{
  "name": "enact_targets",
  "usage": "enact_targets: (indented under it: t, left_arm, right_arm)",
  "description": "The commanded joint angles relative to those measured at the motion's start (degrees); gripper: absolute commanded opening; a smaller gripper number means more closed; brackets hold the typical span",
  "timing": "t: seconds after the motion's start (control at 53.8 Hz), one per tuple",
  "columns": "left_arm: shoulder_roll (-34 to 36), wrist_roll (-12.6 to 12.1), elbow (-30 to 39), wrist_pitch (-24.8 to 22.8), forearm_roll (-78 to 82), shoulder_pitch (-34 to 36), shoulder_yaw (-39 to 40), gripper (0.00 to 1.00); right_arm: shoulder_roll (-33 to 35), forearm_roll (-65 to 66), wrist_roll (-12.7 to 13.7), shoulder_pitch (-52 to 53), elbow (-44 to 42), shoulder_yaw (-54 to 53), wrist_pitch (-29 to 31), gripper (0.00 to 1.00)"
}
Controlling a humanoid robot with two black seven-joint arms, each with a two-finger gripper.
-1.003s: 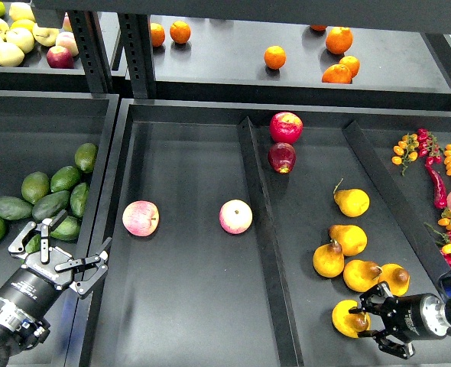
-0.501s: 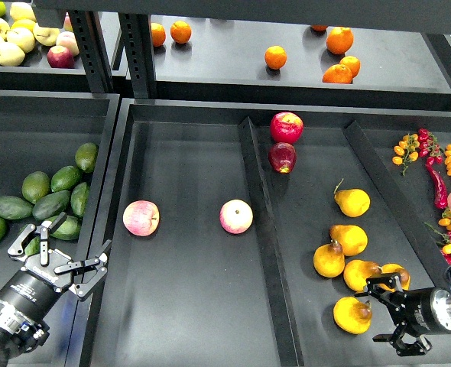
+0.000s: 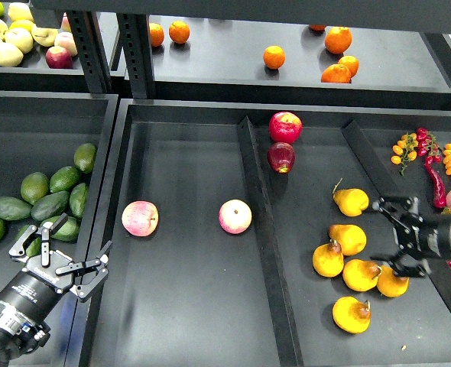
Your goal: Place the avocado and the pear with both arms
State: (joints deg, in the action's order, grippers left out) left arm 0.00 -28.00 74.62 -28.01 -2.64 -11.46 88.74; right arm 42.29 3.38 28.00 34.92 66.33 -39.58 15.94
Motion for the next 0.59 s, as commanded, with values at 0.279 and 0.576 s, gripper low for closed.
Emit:
enact_targets:
  t: [0.279,0.576]
  left_arm:
    - [0.0,0.0,0.0,0.01,0.0,-1.02,-0.23,0.99]
    - [0.0,0.0,0.0,0.01,0.09,-1.99,-1.64,0.99]
  right_arm:
    - [-28.39,0.31,0.0,-1.43,-8.85,-16.84,-8.91,0.99]
    - [-42.29,0.14,0.0,-8.19,-12.9,-29.23,-8.21,0.99]
